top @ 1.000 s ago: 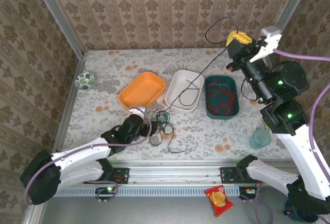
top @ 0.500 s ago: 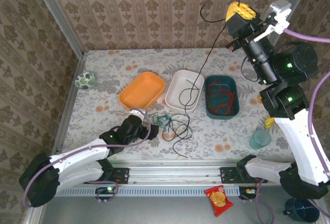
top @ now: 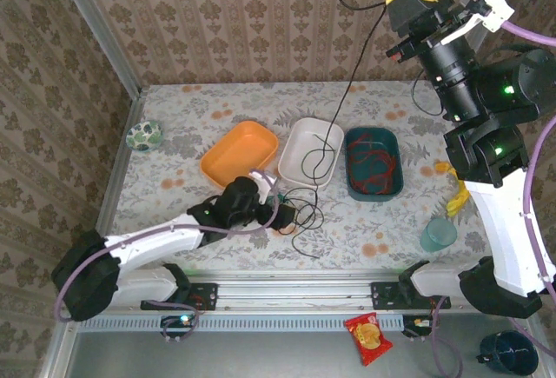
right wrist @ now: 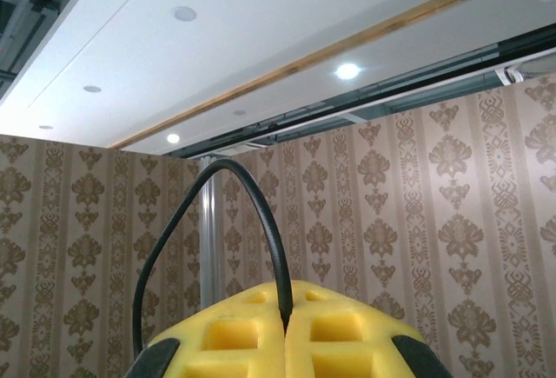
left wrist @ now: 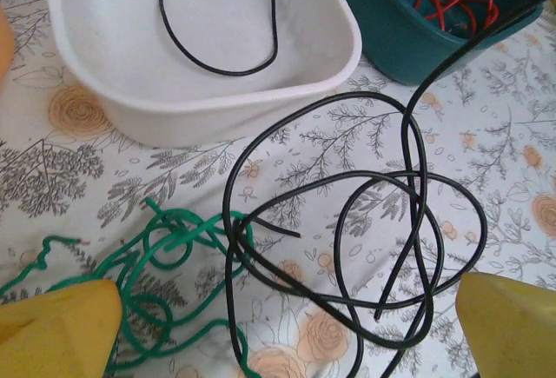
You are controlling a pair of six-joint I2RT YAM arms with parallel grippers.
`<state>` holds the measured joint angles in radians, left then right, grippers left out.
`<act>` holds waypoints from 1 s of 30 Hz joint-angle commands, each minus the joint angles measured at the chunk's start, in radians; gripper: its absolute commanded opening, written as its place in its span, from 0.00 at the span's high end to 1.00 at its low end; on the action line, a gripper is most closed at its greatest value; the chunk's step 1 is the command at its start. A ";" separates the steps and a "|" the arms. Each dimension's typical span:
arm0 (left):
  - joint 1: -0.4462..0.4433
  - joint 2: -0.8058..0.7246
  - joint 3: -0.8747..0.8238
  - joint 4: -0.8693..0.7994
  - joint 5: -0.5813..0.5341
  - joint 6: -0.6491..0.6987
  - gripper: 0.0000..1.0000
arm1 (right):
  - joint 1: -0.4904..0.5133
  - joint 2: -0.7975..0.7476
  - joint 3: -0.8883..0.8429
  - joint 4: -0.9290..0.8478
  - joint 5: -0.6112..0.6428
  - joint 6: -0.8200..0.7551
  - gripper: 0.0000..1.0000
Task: Untangle the cables
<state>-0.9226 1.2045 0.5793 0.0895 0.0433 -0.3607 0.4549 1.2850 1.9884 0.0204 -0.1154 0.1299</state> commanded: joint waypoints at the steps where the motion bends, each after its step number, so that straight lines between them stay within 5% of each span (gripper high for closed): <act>1: -0.002 0.114 0.068 -0.037 -0.074 0.057 0.03 | -0.004 0.002 0.022 -0.019 -0.020 -0.009 1.00; 12: -0.012 0.464 0.200 -0.209 -0.390 -0.038 0.38 | -0.005 0.049 0.290 -0.060 0.100 -0.162 1.00; 16: -0.010 0.477 0.175 -0.218 -0.424 -0.086 0.36 | -0.005 0.075 0.385 -0.029 0.174 -0.229 1.00; 22: 0.007 0.487 0.123 -0.230 -0.441 -0.168 0.19 | -0.005 0.099 0.475 0.034 0.256 -0.286 1.00; 30: 0.041 0.511 0.087 -0.259 -0.473 -0.292 0.17 | -0.013 0.151 0.476 0.131 0.293 -0.261 1.00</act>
<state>-0.9298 1.6539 0.7315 -0.0181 -0.3737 -0.5659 0.4473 1.4040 2.4599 0.0734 0.1337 -0.1318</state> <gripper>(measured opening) 0.832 0.043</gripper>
